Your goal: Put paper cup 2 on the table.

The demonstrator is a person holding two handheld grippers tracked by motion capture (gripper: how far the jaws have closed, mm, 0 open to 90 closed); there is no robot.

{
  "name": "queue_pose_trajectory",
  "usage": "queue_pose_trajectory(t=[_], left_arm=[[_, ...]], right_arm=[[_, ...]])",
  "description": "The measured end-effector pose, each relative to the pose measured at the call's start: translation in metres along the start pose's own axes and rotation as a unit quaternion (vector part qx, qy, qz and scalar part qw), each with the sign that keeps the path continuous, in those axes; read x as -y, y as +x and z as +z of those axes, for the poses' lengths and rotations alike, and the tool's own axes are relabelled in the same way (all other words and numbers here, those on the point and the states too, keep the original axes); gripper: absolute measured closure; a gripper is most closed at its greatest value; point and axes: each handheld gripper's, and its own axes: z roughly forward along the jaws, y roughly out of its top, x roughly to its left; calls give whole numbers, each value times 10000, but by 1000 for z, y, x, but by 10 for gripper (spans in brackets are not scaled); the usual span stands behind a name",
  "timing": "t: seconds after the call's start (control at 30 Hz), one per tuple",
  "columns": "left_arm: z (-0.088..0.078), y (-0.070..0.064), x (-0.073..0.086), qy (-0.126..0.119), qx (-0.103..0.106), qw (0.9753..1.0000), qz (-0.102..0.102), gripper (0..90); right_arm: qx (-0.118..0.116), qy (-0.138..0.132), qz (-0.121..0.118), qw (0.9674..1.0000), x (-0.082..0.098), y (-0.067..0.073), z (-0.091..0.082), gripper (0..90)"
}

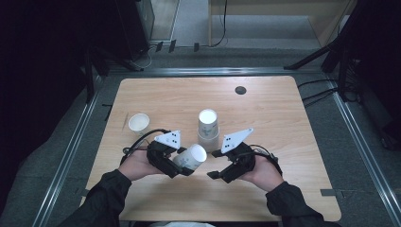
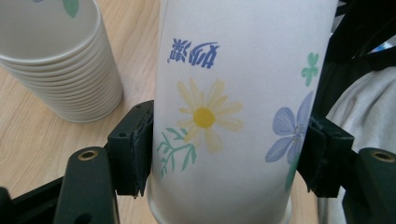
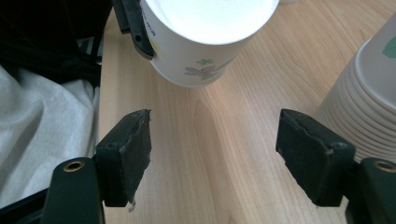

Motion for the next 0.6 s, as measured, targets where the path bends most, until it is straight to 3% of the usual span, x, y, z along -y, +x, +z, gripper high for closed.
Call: queue_pose_trajectory(t=[0.13, 0.33, 0.6], left_arm=[[1, 3, -2, 230, -18, 9997, -10, 303], [5, 2, -4, 453, -41, 9990, -7, 303], [14, -1, -5, 878, -33, 9961, 116, 303]], right_arm=[[95, -24, -65, 9999, 0, -4, 4, 270], [106, -45, 17, 9999, 0, -5, 7, 279], [58, -174, -19, 9998, -4, -2, 7, 279]])
